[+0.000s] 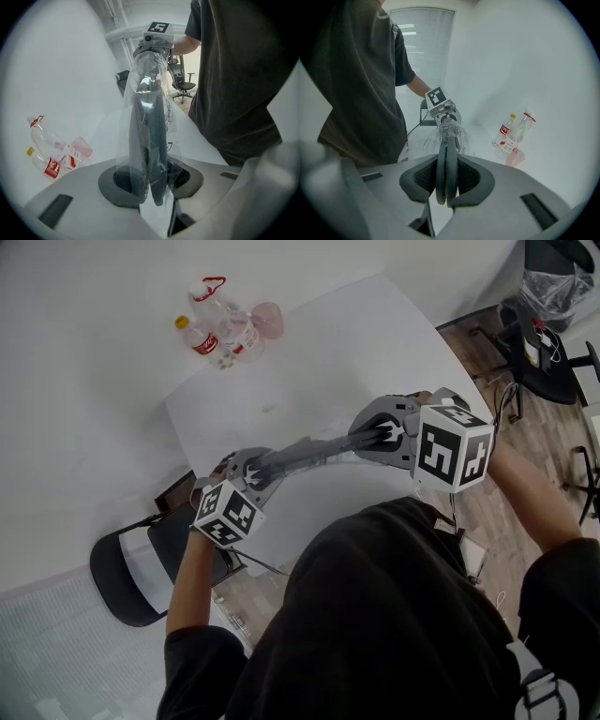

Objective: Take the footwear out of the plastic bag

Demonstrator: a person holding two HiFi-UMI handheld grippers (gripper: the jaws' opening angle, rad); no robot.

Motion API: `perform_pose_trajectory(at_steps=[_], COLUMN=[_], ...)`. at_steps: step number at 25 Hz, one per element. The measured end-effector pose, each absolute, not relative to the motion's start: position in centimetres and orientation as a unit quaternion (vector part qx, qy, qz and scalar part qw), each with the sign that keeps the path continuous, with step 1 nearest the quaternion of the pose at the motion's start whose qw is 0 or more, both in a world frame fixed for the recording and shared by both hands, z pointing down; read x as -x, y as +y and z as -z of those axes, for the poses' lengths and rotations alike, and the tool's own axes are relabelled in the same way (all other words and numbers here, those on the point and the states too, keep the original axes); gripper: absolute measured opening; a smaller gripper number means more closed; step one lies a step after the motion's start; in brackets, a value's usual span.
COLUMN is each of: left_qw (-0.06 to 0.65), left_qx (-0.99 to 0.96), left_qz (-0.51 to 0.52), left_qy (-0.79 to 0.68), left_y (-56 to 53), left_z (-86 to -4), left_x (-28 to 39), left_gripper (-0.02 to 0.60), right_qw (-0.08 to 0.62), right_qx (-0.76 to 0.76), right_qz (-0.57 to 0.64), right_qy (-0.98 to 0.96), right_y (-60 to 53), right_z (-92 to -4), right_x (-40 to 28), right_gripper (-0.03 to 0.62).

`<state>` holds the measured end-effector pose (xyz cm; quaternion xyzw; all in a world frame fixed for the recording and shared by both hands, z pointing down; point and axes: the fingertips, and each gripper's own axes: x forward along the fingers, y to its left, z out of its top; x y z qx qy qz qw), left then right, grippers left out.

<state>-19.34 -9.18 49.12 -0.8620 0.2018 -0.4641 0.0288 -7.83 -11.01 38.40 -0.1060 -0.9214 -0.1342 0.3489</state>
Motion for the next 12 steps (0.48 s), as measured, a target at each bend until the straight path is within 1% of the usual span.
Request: perform_pose_trajectory(at_steps=[12], left_qw=[0.038], left_qx=[0.860], left_qz=[0.465], left_qy=[0.208], left_y=[-9.59], left_z=[-49.37], left_x=[19.51], left_gripper=[0.146], right_qw=[0.348], right_qx=[0.104], right_qz=[0.145], right_qy=[-0.920], right_y=[-11.24], right_z=[-38.19], right_x=[7.67], right_gripper=[0.075])
